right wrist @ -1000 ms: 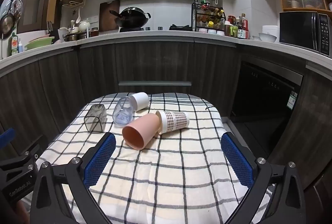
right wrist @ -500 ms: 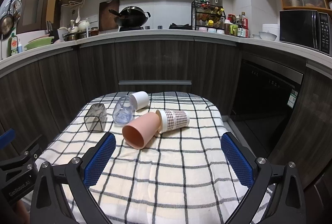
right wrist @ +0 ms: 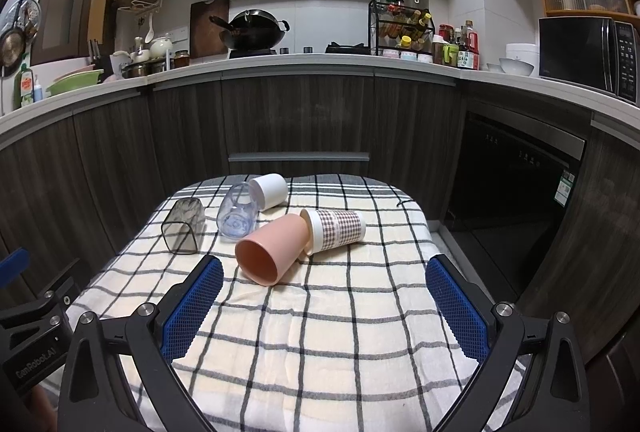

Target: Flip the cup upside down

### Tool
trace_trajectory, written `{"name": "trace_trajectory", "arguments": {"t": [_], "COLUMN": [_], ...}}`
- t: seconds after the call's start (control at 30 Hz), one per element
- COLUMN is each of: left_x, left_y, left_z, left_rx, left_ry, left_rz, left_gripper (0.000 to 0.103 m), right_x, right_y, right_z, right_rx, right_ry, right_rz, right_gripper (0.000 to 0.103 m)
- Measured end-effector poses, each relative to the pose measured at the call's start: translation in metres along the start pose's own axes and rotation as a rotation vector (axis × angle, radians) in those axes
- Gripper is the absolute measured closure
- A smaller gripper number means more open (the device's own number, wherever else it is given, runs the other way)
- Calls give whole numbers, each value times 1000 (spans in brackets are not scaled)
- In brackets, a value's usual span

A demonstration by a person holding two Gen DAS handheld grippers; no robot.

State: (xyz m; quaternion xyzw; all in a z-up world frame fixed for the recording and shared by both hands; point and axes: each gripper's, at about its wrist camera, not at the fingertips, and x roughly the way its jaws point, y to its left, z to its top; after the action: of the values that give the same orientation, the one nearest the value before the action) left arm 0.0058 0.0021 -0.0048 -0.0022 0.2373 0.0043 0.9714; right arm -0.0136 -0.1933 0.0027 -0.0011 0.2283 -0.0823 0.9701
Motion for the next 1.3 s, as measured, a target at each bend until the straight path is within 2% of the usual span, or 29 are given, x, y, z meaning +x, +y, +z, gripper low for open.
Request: {"name": "trace_trajectory", "arguments": {"t": [1.3], "left_x": [2], "left_y": [-3], "left_z": [-1], "left_rx": [7], "left_ry": [9], "left_rz": [-10], "left_gripper": [0], "right_x": [0], "right_y": [-1], "right_z": [1], "right_rx": [2], "right_ry": [3], "right_rz": [0], "right_gripper": [1]}}
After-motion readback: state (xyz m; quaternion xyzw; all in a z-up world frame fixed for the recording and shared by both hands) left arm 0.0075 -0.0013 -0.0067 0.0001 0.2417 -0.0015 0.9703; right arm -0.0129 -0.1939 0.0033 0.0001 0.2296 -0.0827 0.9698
